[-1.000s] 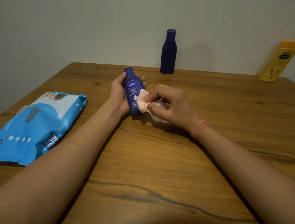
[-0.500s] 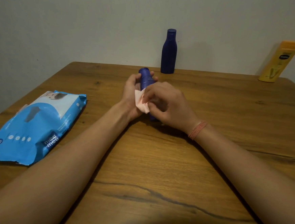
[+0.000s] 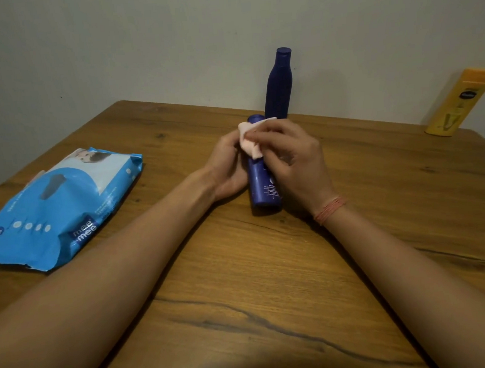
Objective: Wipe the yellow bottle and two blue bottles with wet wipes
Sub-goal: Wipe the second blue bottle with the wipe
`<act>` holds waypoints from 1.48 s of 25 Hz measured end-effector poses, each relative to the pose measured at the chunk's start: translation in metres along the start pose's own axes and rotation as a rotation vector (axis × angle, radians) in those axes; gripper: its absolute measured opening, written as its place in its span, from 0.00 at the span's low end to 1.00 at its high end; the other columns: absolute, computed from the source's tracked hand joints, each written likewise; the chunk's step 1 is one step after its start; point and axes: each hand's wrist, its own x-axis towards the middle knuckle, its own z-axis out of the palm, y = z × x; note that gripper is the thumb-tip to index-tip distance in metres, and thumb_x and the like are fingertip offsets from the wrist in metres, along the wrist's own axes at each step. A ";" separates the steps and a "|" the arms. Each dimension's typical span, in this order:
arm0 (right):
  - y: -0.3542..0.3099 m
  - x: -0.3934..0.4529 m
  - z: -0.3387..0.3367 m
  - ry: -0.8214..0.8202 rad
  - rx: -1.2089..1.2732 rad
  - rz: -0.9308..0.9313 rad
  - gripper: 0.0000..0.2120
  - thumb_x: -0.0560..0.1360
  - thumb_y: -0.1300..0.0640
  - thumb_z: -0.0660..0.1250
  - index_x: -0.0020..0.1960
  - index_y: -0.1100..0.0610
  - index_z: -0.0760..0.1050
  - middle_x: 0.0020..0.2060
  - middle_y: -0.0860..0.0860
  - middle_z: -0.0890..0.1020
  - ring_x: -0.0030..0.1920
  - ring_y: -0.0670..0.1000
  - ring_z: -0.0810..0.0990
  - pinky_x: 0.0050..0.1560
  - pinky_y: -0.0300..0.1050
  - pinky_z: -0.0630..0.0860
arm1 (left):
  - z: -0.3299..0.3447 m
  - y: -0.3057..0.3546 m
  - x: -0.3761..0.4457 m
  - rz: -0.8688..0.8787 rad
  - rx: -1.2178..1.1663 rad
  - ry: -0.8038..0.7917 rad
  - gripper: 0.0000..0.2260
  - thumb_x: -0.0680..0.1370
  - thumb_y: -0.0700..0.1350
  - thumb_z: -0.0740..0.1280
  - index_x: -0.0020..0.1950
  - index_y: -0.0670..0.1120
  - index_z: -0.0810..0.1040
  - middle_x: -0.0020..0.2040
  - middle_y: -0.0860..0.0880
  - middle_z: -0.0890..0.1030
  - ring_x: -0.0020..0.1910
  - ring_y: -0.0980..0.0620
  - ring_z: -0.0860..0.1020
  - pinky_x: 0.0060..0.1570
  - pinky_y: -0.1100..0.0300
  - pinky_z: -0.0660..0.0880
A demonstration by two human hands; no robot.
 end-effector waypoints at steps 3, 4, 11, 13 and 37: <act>0.003 0.001 0.002 0.033 0.045 0.070 0.13 0.78 0.62 0.64 0.61 0.58 0.79 0.58 0.52 0.79 0.59 0.46 0.77 0.63 0.40 0.74 | -0.003 0.000 0.000 0.005 0.009 0.021 0.17 0.84 0.47 0.56 0.69 0.41 0.72 0.52 0.41 0.81 0.50 0.47 0.81 0.54 0.52 0.78; 0.007 0.002 0.000 0.047 0.067 0.153 0.14 0.78 0.62 0.65 0.63 0.58 0.78 0.58 0.52 0.79 0.59 0.45 0.77 0.62 0.41 0.76 | -0.002 0.000 0.001 0.004 0.021 0.039 0.17 0.83 0.48 0.57 0.70 0.42 0.71 0.52 0.41 0.82 0.49 0.47 0.82 0.51 0.52 0.80; 0.010 0.001 -0.003 0.049 0.020 0.019 0.15 0.79 0.61 0.64 0.65 0.60 0.75 0.61 0.53 0.76 0.61 0.46 0.74 0.64 0.36 0.72 | -0.001 0.003 0.000 0.009 0.337 0.073 0.24 0.80 0.59 0.61 0.70 0.45 0.72 0.54 0.43 0.78 0.44 0.50 0.78 0.44 0.57 0.77; 0.010 0.002 -0.001 0.068 -0.009 0.008 0.14 0.79 0.61 0.64 0.65 0.60 0.76 0.59 0.52 0.76 0.60 0.45 0.74 0.64 0.34 0.70 | -0.001 0.003 0.000 0.024 0.396 0.046 0.26 0.80 0.60 0.60 0.70 0.44 0.71 0.54 0.43 0.77 0.43 0.50 0.77 0.44 0.57 0.76; 0.027 0.003 -0.018 -0.020 0.901 0.562 0.18 0.76 0.54 0.68 0.64 0.57 0.76 0.60 0.57 0.79 0.60 0.57 0.80 0.58 0.61 0.79 | 0.012 0.016 -0.004 0.014 0.940 -0.036 0.45 0.70 0.48 0.76 0.80 0.56 0.53 0.65 0.47 0.74 0.50 0.52 0.84 0.44 0.62 0.79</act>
